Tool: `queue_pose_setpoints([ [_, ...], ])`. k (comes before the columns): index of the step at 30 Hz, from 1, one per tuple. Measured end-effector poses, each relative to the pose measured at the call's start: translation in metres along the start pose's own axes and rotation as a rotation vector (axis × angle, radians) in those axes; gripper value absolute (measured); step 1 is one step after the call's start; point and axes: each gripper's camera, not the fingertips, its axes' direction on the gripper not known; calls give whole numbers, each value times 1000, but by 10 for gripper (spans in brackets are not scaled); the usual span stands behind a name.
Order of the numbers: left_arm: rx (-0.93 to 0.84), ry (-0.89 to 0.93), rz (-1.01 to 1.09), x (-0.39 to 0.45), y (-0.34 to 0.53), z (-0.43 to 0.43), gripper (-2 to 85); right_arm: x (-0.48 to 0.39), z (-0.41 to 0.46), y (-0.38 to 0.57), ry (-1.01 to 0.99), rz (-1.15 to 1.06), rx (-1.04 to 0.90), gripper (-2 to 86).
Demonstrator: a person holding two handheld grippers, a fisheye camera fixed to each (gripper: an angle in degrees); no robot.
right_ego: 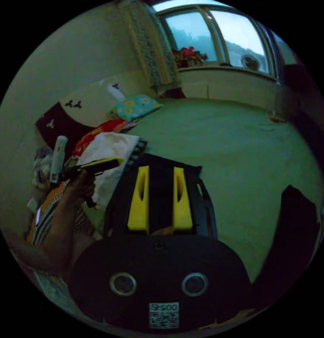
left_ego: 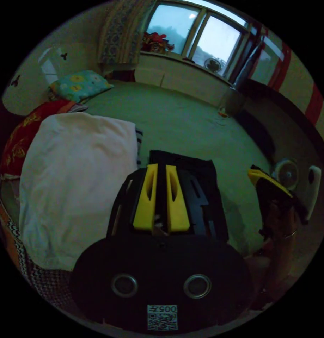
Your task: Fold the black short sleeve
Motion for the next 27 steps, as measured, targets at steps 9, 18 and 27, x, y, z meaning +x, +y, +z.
queue_pose_setpoints([
  [9, -95, 70, 12, 24, -34, 43, 58, -82, 27, 42, -149, -244, -221, 121],
  [18, -141, -17, 19, 35, -75, 80, 60, -101, 69, 51, 103, -213, -327, -2],
  [27, -158, -21, 48, 48, -100, 104, 56, -120, 59, 53, -60, -283, -196, -15],
])
